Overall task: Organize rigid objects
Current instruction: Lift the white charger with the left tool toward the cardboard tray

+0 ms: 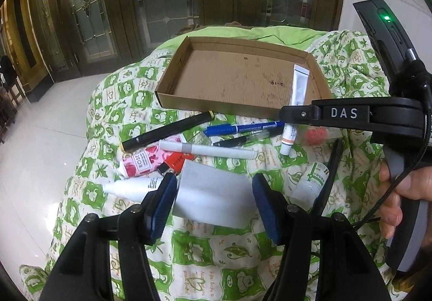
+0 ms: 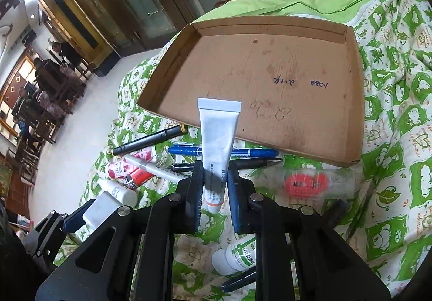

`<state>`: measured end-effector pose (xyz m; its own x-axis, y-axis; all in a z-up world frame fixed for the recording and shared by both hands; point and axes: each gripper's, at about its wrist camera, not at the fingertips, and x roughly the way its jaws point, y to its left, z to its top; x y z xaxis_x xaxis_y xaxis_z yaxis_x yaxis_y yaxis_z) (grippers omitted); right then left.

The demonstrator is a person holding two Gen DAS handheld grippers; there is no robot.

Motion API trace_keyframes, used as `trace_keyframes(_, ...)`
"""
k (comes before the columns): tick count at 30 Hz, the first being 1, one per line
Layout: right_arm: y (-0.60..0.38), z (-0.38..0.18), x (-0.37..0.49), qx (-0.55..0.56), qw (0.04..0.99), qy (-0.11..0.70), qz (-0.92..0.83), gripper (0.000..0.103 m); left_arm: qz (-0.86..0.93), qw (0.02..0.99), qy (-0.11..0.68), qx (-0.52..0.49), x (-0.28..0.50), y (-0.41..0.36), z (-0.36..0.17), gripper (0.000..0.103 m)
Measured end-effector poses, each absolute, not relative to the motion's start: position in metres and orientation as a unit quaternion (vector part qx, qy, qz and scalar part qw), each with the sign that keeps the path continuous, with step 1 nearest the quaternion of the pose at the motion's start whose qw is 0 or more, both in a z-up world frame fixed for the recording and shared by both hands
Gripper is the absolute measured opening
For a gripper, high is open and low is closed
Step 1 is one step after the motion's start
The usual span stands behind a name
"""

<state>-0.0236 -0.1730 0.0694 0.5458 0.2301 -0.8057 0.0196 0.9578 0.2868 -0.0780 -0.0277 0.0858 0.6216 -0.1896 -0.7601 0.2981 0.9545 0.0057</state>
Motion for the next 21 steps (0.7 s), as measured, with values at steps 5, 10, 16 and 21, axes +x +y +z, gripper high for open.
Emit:
trace_keyframes(5, -0.178, 0.075, -0.026, 0.138, 0.872, 0.466, 0.059, 0.016, -0.14, 0.899, 0.409, 0.067, -0.072, -0.028, 0.093, 0.018)
trace_keyframes(10, -0.183, 0.081, -0.027, 0.147, 0.874, 0.46, 0.059, 0.016, -0.167, 0.891, 0.421, 0.034, -0.062, -0.023, 0.099, 0.019)
trace_keyframes(16, -0.192, 0.081, -0.027, 0.16, 0.871, 0.461, 0.052, 0.016, -0.192, 0.866, 0.461, -0.036, -0.063, 0.0, 0.087, 0.074)
trace_keyframes(21, -0.192, 0.083, -0.027, 0.161, 0.873, 0.458, 0.057, 0.016, -0.166, 0.861, 0.481, -0.016, -0.062, 0.005, 0.07, 0.079)
